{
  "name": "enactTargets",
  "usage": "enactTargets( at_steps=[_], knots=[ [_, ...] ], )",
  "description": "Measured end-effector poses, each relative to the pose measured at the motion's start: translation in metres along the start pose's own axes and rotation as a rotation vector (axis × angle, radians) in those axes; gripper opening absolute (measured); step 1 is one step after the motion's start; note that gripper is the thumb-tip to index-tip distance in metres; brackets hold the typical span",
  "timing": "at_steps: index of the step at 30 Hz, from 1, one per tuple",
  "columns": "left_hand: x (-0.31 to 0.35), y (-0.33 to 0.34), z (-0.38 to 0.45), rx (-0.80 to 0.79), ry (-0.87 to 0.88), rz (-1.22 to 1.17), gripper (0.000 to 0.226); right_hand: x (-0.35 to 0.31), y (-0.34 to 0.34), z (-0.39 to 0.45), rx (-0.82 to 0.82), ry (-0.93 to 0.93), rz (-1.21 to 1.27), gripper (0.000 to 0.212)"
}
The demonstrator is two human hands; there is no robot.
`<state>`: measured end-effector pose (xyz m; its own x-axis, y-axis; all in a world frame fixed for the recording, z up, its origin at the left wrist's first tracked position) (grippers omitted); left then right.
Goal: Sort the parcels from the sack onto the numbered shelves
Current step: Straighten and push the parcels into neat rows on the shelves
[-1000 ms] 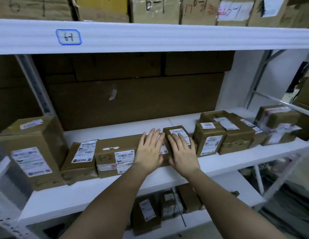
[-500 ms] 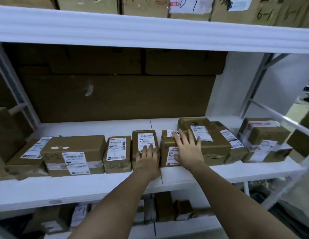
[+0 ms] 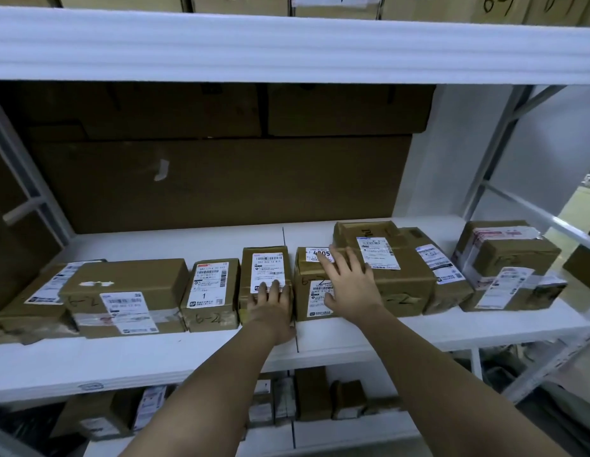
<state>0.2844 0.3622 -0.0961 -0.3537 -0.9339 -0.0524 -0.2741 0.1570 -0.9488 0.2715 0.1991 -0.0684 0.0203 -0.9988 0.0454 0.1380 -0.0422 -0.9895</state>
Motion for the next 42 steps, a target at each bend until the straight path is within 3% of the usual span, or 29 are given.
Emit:
enactTargets(
  at_steps=[10, 19, 22, 26, 30, 35, 42],
  knots=[
    [0.004, 0.0, -0.002, 0.053, -0.018, 0.059, 0.089, -0.002, -0.002, 0.001, -0.006, -0.011, -0.07, 0.083],
    [-0.007, -0.008, -0.029, 0.157, -0.142, 0.168, 0.082, -0.027, -0.02, -0.023, 0.18, -0.133, -0.114, 0.079],
    [-0.021, -0.005, -0.042, 0.209, -0.14, 0.189, 0.08, -0.05, -0.019, -0.035, 0.277, -0.161, -0.066, 0.071],
    [-0.045, 0.003, -0.063, 0.255, -0.106, 0.168, 0.078, -0.09, -0.017, -0.051, 0.288, -0.146, -0.016, 0.066],
    [-0.088, 0.018, -0.092, 0.248, -0.092, 0.171, 0.076, -0.141, -0.009, -0.071, 0.238, -0.093, -0.002, 0.064],
    [-0.153, 0.046, -0.134, 0.23, -0.073, 0.144, 0.079, -0.215, 0.005, -0.098, 0.045, -0.078, 0.029, 0.057],
    [-0.218, 0.092, -0.181, 0.138, 0.008, 0.06, 0.07, -0.303, 0.03, -0.134, -0.11, -0.053, 0.105, 0.065]
  ],
)
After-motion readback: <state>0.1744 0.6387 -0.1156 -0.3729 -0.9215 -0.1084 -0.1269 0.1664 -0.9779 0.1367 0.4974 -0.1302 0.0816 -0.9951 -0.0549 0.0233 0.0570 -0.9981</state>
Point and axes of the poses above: each hand's wrist, its own z-axis towards the middle knuckle, its own y-axis out of the palm, x = y × z, the point moved 3 cm from there along z, towards the middle knuckle, and after that the axes turned 1 degree about z, right-handed, at the moved point
